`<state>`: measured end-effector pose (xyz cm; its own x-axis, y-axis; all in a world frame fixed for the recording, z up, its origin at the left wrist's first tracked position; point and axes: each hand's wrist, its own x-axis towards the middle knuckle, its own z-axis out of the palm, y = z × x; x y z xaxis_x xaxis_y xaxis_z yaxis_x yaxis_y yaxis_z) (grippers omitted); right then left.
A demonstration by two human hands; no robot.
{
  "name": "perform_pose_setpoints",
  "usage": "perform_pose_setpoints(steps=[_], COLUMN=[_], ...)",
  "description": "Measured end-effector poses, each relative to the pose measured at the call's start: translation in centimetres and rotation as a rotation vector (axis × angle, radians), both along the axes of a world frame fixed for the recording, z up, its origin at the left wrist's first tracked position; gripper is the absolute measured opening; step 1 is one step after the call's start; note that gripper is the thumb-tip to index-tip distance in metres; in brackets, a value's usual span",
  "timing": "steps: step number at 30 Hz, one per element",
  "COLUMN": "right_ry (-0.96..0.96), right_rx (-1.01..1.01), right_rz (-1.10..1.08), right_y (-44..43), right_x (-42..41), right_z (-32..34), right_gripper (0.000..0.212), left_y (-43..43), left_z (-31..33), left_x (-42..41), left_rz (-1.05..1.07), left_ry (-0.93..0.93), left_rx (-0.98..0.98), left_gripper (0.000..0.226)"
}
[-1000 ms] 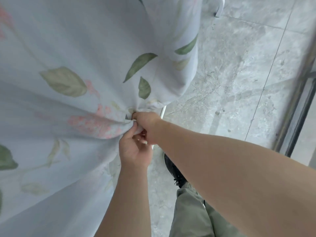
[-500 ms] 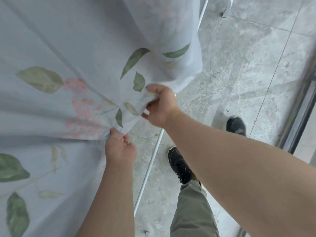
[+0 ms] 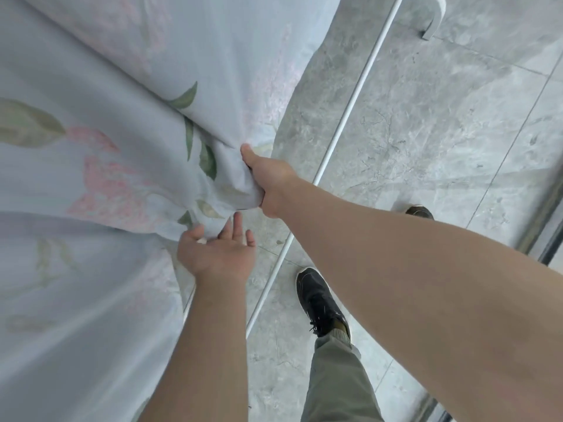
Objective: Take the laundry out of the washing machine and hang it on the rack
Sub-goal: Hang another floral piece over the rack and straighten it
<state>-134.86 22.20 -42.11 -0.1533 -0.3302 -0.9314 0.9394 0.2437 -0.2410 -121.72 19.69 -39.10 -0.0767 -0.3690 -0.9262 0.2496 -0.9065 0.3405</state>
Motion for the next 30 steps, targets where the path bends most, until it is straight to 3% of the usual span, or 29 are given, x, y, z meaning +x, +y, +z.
perform_pose_setpoints(steps=[7,11,15,19,23,26,30], right_ry=[-0.06,-0.09,-0.08,-0.236,-0.148,-0.08,-0.142], right_rx=[-0.032,-0.147,-0.286,-0.582,-0.436,-0.299,-0.305], right_rz=[-0.129,-0.341,-0.379,-0.339,-0.289,-0.403,-0.547], right_y=[1.1,2.3,1.9,1.3,1.2,1.8,1.9], right_x=[-2.0,-5.0,-9.1,-11.2,-11.2,-12.0,-13.0], right_z=[-1.4,-1.8,-1.4,-0.5,-0.9,-1.6,-1.8], right_gripper=[0.03,0.033,0.034,0.038,0.038,0.036,0.017], left_y=[0.2,-2.0,-3.8,-4.2,-3.4,-3.4,-4.3], left_z=[-1.0,-2.0,-2.7,-2.9,-2.8,-2.6,-2.8], left_x=[-2.6,-3.5,-3.8,-3.3,-3.5,-3.7,-4.6], left_rz=[0.115,0.111,0.097,0.03,0.049,0.112,0.264], left_ry=[0.094,0.071,0.079,0.118,0.042,0.079,0.083], left_rx=[-0.047,-0.099,-0.139,-0.091,-0.064,-0.047,-0.086], left_gripper=[0.04,0.033,0.009,0.032,0.021,0.019,0.027])
